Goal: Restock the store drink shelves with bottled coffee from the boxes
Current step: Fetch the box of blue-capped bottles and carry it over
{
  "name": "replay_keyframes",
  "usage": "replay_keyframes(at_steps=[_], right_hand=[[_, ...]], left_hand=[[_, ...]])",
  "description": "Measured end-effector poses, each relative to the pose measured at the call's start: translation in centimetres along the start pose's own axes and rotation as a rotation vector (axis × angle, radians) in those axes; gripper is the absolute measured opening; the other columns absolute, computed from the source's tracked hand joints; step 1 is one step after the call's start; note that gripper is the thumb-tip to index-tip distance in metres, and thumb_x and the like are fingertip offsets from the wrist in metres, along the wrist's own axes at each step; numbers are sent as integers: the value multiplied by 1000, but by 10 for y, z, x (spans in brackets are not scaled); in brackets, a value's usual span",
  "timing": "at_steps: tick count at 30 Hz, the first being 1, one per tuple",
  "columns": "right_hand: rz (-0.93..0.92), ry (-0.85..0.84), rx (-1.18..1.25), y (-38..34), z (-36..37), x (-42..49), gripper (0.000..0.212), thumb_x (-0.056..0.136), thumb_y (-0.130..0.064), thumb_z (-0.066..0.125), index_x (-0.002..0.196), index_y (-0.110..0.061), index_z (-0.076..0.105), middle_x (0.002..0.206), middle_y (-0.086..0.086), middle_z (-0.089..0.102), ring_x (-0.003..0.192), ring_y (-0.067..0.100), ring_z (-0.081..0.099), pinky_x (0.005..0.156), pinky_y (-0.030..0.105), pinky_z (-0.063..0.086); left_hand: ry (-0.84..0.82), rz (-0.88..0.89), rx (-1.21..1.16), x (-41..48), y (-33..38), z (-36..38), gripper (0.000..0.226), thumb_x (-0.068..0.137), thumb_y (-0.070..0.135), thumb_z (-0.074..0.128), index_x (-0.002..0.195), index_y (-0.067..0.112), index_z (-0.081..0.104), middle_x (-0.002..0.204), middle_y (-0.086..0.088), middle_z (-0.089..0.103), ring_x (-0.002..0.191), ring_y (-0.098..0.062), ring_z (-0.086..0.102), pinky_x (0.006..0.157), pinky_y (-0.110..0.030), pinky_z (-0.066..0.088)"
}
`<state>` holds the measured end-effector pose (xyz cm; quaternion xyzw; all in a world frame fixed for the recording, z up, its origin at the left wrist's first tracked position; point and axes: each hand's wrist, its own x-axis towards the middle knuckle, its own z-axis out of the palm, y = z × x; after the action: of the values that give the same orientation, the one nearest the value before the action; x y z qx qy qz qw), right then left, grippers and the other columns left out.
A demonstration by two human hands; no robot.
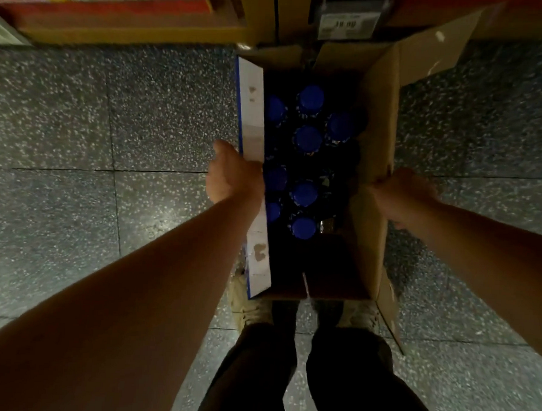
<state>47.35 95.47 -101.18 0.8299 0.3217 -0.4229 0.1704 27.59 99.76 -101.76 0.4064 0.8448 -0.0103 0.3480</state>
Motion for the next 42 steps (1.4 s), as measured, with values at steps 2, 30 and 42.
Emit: replay_keyframes(at_steps=[2, 30, 42], right_hand=[[25, 53, 23, 0, 13, 12, 40, 96, -25, 45, 128, -1, 50, 126, 26, 55, 113, 42, 56, 93, 47, 50], [-81, 149, -59, 30, 1, -11, 36, 97, -26, 48, 116, 3, 58, 119, 28, 58, 110, 43, 57, 83, 41, 48], [91, 69, 73, 79, -48, -140, 24, 90, -18, 57, 103, 1, 65, 103, 22, 65, 95, 38, 65, 78, 39, 55]], left_hand=[[23, 76, 4, 7, -15, 2, 26, 87, 29, 62, 105, 13, 54, 99, -9, 64, 97, -32, 61, 70, -34, 39], [-421, -68, 34, -19, -19, -14, 31, 97, 20, 52, 118, -2, 58, 114, -23, 63, 96, -38, 66, 74, -44, 57], [-549, 126, 371, -102, 12, -99, 31, 96, 19, 50, 111, -6, 60, 106, -21, 66, 95, -34, 66, 84, -45, 55]])
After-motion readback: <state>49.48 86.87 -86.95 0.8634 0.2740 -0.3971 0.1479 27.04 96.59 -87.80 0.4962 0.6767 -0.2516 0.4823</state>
